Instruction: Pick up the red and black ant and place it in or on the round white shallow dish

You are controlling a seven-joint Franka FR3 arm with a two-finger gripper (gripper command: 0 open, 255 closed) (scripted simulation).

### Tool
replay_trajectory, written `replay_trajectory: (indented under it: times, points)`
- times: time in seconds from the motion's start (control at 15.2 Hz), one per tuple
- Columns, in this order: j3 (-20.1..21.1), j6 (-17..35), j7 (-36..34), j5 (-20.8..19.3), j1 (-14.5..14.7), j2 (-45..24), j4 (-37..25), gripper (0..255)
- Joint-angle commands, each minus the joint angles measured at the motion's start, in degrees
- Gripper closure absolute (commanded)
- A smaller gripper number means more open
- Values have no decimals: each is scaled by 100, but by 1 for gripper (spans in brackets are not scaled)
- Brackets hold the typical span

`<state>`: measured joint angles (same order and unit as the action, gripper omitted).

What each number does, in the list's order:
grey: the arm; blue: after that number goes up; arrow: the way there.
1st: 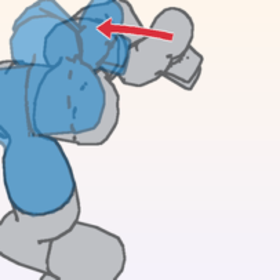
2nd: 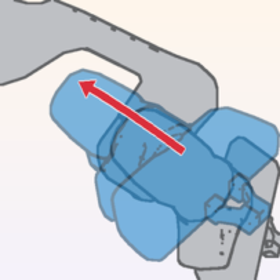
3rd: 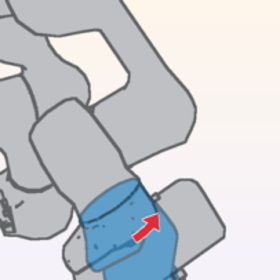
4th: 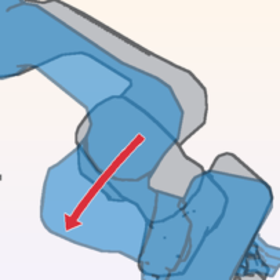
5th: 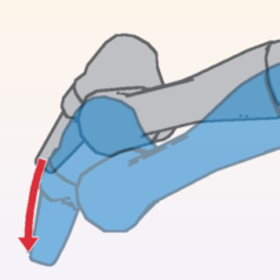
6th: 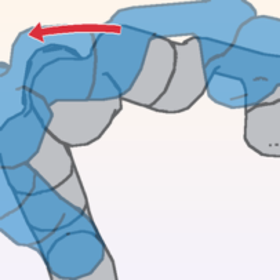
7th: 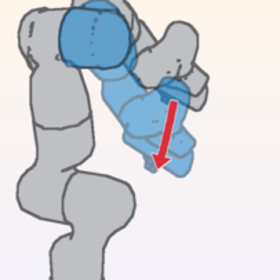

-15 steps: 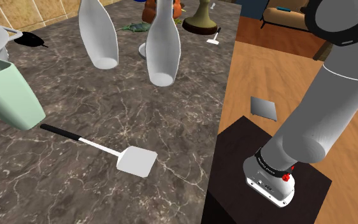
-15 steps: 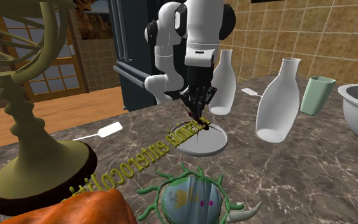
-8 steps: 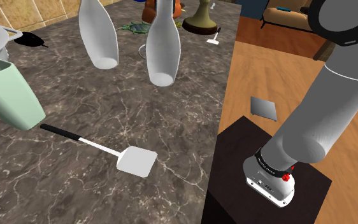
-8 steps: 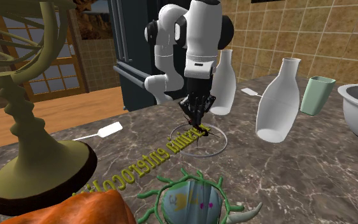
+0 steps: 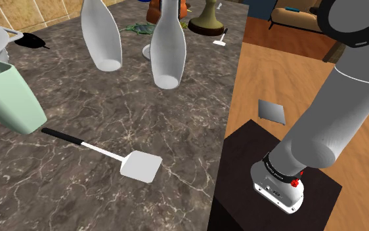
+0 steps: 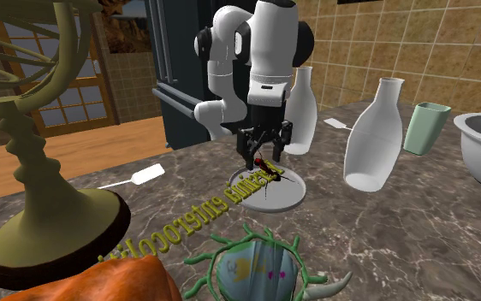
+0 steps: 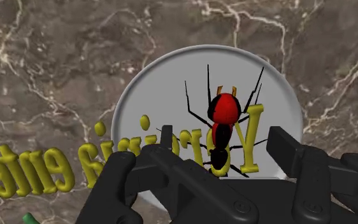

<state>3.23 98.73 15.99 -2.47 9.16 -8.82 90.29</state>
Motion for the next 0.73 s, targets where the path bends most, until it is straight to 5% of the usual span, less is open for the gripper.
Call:
replay_trajectory:
  times: [0.0, 0.4, 0.66]
  points:
    - [0, 0, 0, 0, 0, -1, 0, 0]
    - [12, -781, 1, -6, 22, -130, -909, 0]
    - [12, -781, 1, -6, 22, -130, -909, 0]
